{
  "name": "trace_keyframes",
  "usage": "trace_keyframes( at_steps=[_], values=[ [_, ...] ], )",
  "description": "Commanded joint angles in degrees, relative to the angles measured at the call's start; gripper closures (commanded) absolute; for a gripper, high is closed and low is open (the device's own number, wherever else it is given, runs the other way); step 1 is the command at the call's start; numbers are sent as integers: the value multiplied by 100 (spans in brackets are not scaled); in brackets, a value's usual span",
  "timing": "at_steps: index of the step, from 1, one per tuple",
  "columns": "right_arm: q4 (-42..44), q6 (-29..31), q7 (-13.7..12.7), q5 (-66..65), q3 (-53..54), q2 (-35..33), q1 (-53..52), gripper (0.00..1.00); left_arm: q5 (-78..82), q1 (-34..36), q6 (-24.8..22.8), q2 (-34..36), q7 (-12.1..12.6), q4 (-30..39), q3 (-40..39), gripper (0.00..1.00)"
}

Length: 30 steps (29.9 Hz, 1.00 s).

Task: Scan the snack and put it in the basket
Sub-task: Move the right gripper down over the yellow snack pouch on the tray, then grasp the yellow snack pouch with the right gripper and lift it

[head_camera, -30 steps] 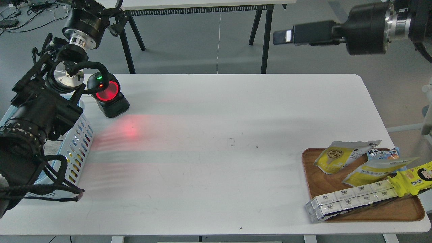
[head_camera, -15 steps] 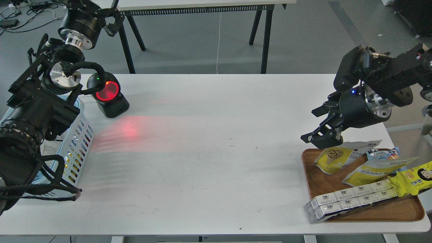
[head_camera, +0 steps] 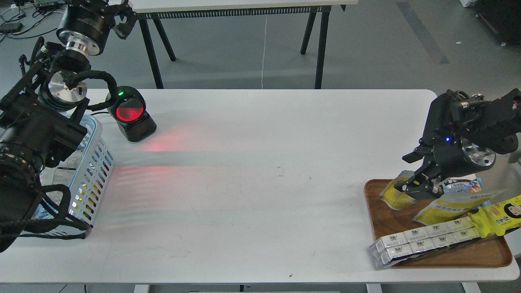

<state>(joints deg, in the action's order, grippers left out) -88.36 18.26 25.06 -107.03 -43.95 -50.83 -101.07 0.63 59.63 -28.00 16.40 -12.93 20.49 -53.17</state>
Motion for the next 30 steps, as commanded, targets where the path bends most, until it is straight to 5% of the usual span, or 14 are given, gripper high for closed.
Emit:
trace_keyframes(
  at_steps=[1,12,20,24,30],
  values=[
    [301,-7,-1,-37,36,21,246,33,-10,-4,0,4,1,-1,0,0],
    [495,-7,-10,-55,62,-23,448,48,-10,-4,0,-5,1,-1,9,0],
    [680,-7,-45,-64,62,30,448,69,-10,-4,0,4,1,-1,26,0],
    [680,2,-53,-64,62,30,440,91,-1,5,0,4,1,-36,35,0],
    [662,-7,-36,-55,71,30,405,98,-1,-4,0,-5,1,-45,44,0]
  ],
)
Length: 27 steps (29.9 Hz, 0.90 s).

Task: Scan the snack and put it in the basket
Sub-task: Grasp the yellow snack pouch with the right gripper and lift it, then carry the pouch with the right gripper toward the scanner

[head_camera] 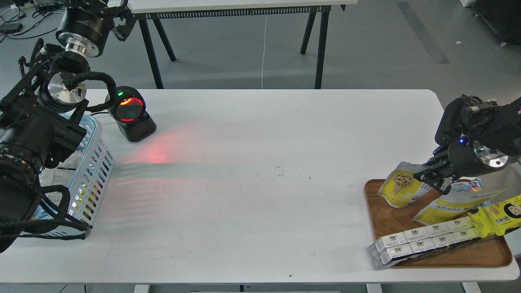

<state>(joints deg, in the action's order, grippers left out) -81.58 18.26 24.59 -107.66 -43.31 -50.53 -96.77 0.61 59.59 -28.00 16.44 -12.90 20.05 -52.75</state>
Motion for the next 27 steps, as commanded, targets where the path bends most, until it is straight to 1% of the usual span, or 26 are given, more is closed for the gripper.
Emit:
trace_keyframes(
  at_steps=[1,8,12,14,17,22,25,27],
  values=[
    [-25,-6,11,8,7,0,-43,99,0,9,0,0,-2,-2,2,0],
    [-148,-24,81,34,121,-44,-148,100,0,26,0,9,-2,-10,10,0],
    [-227,-24,300,69,147,-44,-508,100,0,17,0,35,-2,-10,10,0],
    [-358,-24,341,78,147,-9,-693,100,0,17,0,35,-2,-10,10,0],
    [-385,-33,336,113,208,87,-957,100,0,26,0,35,-2,-10,10,0],
    [-385,-103,310,323,542,465,-1001,100,0,26,0,26,-2,-10,28,0],
    [-368,-120,257,710,613,772,-1019,100,0,35,0,26,-2,-10,37,0],
    [-350,-147,161,834,753,974,-1019,100,0,35,0,26,7,-10,45,0]
  ],
)
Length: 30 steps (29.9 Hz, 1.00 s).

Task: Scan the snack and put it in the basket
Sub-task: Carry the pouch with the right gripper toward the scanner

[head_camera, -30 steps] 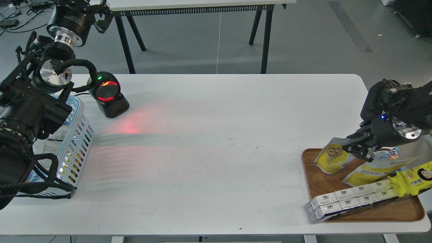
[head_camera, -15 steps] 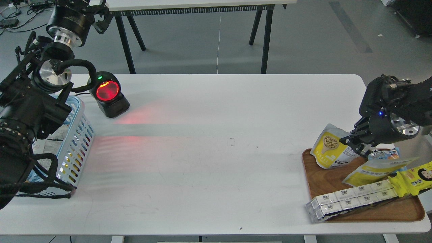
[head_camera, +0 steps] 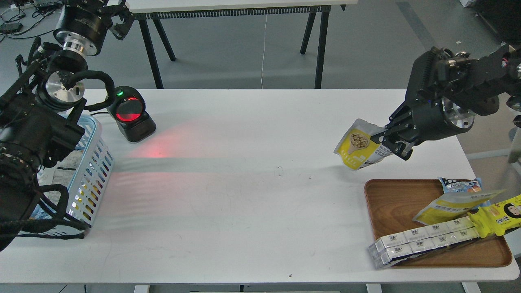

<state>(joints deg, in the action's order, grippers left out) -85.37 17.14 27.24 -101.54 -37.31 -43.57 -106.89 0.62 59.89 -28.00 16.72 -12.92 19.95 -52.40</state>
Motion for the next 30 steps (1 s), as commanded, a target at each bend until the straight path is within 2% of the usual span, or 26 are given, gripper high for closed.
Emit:
trace_keyframes(
  at_steps=[1,10,30],
  values=[
    [38,-105,-148,275,241,383,2,100,0,5,0,-2,9,0,10,0],
    [495,-685,-254,943,347,1604,-7,100,0,-4,0,-2,0,0,10,0],
    [1409,-809,-149,925,435,3310,160,100,0,-21,0,-11,0,9,10,0]
  ],
)
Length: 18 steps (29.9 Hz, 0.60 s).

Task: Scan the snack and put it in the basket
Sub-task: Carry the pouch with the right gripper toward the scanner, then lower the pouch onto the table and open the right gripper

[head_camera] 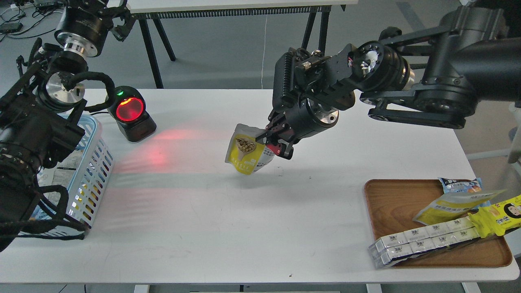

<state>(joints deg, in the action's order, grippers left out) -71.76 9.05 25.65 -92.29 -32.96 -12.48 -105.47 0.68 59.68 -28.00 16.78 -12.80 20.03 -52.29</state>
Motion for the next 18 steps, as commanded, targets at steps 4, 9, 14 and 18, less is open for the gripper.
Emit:
trace_keyframes(
  at_steps=[4,9,14,18],
  values=[
    [206,9,11,-17,1,430,184,100,-6,0,0,-25,-12,1,-1,0],
    [400,53,11,-8,1,755,325,100,-6,0,0,-8,-12,1,-1,0],
    [496,88,11,-17,-52,949,465,100,-6,0,0,1,-12,1,-1,0],
    [646,88,11,-52,-70,1054,597,99,-6,0,0,1,-21,1,-1,0]
  ],
)
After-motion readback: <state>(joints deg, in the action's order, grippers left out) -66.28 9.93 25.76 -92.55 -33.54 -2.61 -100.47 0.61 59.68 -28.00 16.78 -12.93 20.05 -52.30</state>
